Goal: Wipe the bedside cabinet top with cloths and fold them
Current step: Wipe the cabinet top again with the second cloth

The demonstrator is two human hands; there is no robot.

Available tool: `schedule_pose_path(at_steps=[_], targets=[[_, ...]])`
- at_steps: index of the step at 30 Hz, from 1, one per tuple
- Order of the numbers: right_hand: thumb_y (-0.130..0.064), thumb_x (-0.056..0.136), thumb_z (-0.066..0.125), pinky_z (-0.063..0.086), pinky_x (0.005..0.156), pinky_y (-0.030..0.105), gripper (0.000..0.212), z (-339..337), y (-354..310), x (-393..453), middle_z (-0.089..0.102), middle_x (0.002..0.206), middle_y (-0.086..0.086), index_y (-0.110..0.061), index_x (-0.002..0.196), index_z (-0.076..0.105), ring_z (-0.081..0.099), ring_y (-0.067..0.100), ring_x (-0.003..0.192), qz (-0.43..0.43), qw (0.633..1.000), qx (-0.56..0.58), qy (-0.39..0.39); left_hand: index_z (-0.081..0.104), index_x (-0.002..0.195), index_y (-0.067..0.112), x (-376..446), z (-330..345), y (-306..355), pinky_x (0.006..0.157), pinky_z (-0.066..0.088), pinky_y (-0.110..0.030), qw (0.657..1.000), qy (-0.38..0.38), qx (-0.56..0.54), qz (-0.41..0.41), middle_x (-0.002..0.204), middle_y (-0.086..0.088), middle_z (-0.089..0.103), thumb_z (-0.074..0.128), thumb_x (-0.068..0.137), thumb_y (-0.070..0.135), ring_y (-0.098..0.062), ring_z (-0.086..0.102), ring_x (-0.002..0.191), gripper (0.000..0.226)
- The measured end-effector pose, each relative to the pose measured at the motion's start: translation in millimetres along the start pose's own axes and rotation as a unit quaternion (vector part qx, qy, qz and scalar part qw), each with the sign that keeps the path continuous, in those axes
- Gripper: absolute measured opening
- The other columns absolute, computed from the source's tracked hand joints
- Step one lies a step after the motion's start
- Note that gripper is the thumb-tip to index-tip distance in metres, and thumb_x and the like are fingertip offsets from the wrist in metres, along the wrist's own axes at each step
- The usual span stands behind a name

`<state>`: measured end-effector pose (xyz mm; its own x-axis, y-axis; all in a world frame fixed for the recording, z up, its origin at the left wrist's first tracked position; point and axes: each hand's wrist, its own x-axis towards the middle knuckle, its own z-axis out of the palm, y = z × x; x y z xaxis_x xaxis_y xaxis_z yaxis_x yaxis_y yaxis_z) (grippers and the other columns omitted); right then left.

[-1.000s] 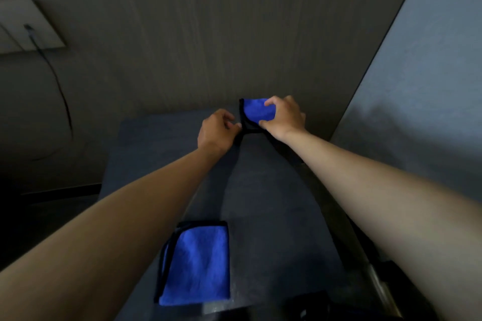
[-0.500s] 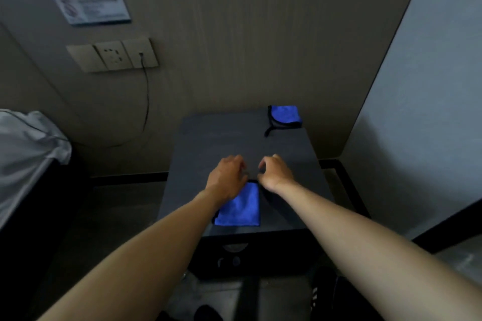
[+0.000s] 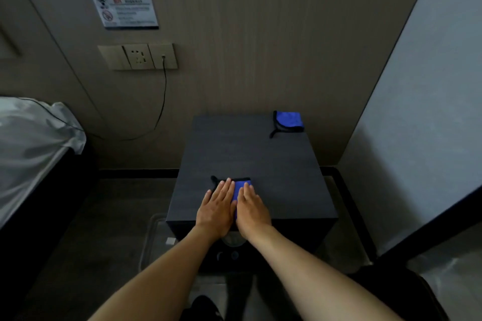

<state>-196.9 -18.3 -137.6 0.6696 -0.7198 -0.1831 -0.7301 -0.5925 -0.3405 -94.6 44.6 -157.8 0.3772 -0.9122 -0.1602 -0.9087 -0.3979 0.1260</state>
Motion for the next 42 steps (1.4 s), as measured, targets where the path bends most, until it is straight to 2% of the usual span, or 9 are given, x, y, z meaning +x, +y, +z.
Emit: schedule_pose_path(at_steps=[4, 8, 14, 18, 21, 26, 30, 34, 42], targets=[[-0.024, 0.107, 0.026, 0.004, 0.124, 0.037, 0.062, 21, -21, 4, -0.007, 0.165, 0.013, -0.002, 0.156, -0.003, -0.007, 0.023, 0.153, -0.044, 0.997, -0.064, 0.004, -0.014, 0.156, 0.021, -10, 1, -24, 0.124, -0.006, -0.041, 0.999, 0.012, 0.011, -0.048, 0.163, 0.007, -0.02, 0.01, 0.107, 0.038, -0.012, -0.02, 0.15, 0.058], [-0.029, 0.107, 0.022, -0.001, 0.124, 0.037, 0.061, 37, -63, 6, -0.012, 0.164, 0.011, -0.005, 0.155, -0.008, -0.012, 0.022, 0.152, -0.071, 0.994, -0.079, -0.001, -0.011, 0.157, 0.022, -23, 1, -63, 0.124, -0.004, -0.042, 0.995, 0.022, 0.008, -0.093, 0.165, 0.008, -0.015, 0.009, 0.106, 0.038, -0.011, -0.017, 0.151, 0.057], [-0.03, 0.107, 0.017, 0.003, 0.125, 0.04, 0.059, 49, -101, 15, -0.01, 0.165, 0.013, -0.004, 0.155, -0.006, -0.01, 0.023, 0.152, -0.099, 0.99, -0.096, -0.009, -0.014, 0.157, 0.018, -39, -4, -98, 0.124, -0.003, -0.042, 0.992, 0.016, 0.019, -0.121, 0.164, 0.003, -0.019, 0.011, 0.107, 0.037, -0.015, -0.019, 0.15, 0.059], [-0.026, 0.105, 0.027, 0.005, 0.124, 0.04, 0.058, 42, -113, 27, 0.004, 0.164, 0.019, -0.002, 0.156, 0.011, -0.003, 0.026, 0.153, -0.128, 0.99, -0.064, -0.002, -0.017, 0.156, 0.017, -38, -7, -109, 0.124, -0.003, -0.042, 0.993, -0.004, 0.041, -0.106, 0.163, 0.002, -0.023, 0.025, 0.105, 0.035, -0.016, -0.02, 0.15, 0.068], [-0.019, 0.105, 0.031, 0.003, 0.125, 0.037, 0.058, 37, -113, 41, 0.0, 0.165, 0.015, -0.003, 0.156, 0.008, -0.004, 0.024, 0.153, -0.17, 0.985, -0.024, -0.007, -0.019, 0.155, 0.017, -29, -9, -113, 0.124, -0.003, -0.043, 0.994, -0.023, 0.038, -0.097, 0.162, 0.002, -0.026, 0.034, 0.102, 0.035, -0.017, -0.022, 0.149, 0.077], [-0.015, 0.106, 0.035, 0.003, 0.125, 0.036, 0.061, 50, -91, 52, -0.004, 0.166, 0.012, -0.004, 0.157, 0.002, -0.005, 0.022, 0.153, -0.204, 0.979, -0.014, -0.009, -0.014, 0.157, 0.016, -16, -5, -113, 0.124, 0.001, -0.04, 0.996, -0.004, 0.036, -0.087, 0.164, 0.0, -0.02, 0.015, 0.104, 0.036, -0.019, -0.018, 0.151, 0.063], [-0.022, 0.108, 0.026, 0.003, 0.125, 0.036, 0.056, 53, -84, 54, -0.001, 0.165, 0.013, -0.003, 0.156, 0.005, -0.001, 0.022, 0.153, -0.178, 0.983, -0.046, 0.02, -0.015, 0.156, 0.017, -11, -3, -100, 0.124, -0.003, -0.039, 0.993, -0.003, 0.033, -0.113, 0.164, 0.0, -0.022, 0.01, 0.105, 0.036, -0.018, -0.02, 0.15, 0.06], [-0.023, 0.108, 0.021, 0.0, 0.124, 0.036, 0.055, 42, -59, 53, -0.002, 0.165, 0.014, -0.002, 0.156, 0.003, -0.001, 0.023, 0.153, -0.145, 0.985, -0.089, 0.022, -0.018, 0.155, 0.017, 0, -6, -69, 0.124, -0.006, -0.039, 0.995, -0.003, 0.033, -0.098, 0.163, 0.002, -0.024, 0.013, 0.106, 0.036, -0.017, -0.022, 0.15, 0.061], [-0.025, 0.109, 0.019, 0.0, 0.122, 0.033, 0.055, 6, 56, 36, -0.004, 0.166, 0.011, -0.005, 0.157, 0.002, -0.004, 0.02, 0.153, -0.049, 0.992, -0.108, 0.048, -0.02, 0.154, 0.017, 40, 2, 48, 0.124, -0.006, -0.038, 0.999, -0.003, 0.037, -0.035, 0.162, 0.004, -0.026, 0.009, 0.106, 0.036, -0.015, -0.024, 0.149, 0.06]])
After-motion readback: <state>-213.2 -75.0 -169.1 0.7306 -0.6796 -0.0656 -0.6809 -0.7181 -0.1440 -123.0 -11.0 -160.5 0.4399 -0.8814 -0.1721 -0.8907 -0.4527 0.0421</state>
